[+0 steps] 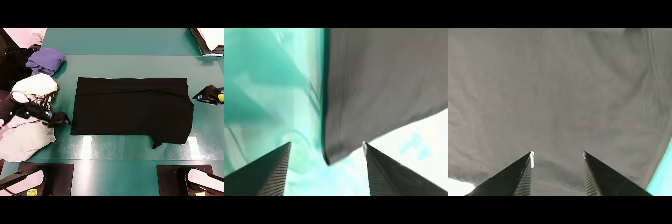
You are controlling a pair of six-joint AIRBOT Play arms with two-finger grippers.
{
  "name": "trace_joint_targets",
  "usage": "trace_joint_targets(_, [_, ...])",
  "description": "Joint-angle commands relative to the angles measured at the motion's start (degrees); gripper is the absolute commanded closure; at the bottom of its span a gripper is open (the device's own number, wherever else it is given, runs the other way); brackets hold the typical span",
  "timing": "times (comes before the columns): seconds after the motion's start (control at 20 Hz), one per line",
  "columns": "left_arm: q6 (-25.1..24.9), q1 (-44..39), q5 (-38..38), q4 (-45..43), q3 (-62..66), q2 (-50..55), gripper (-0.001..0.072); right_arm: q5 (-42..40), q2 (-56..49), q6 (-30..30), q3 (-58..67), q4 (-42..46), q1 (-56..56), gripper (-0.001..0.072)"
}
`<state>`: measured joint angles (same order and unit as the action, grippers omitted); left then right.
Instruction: Fold the shirts.
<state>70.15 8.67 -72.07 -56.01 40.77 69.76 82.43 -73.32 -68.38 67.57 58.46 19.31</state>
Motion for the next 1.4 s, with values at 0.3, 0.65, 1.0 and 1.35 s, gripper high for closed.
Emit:
trace_joint_targets(0.3, [-3.98,-2.73,5.35,8.02,-7.17,-1.53,0.0172,-0.92,6.14,0.96,-6.62,-1.77,0.92,0.0352])
trace_joint_targets(0.65, [-0.11,-7.85,11.02,8.44,-4.76,-1.64,0.0682,2.25,10.86,-0.81,-11.1,9.79,2.71,0.0352])
trace_joint_targets(1.0, [-1.18,-7.85,10.32,8.55,-1.14,-1.73,0.0681,0.2,13.88,-0.81,-33.31,11.96,14.03,0.0197])
trace_joint_targets(1.35, [-1.18,-7.85,10.49,8.68,-1.11,-1.73,0.0681,-6.16,13.57,-0.79,-38.93,6.36,13.88,0.0266])
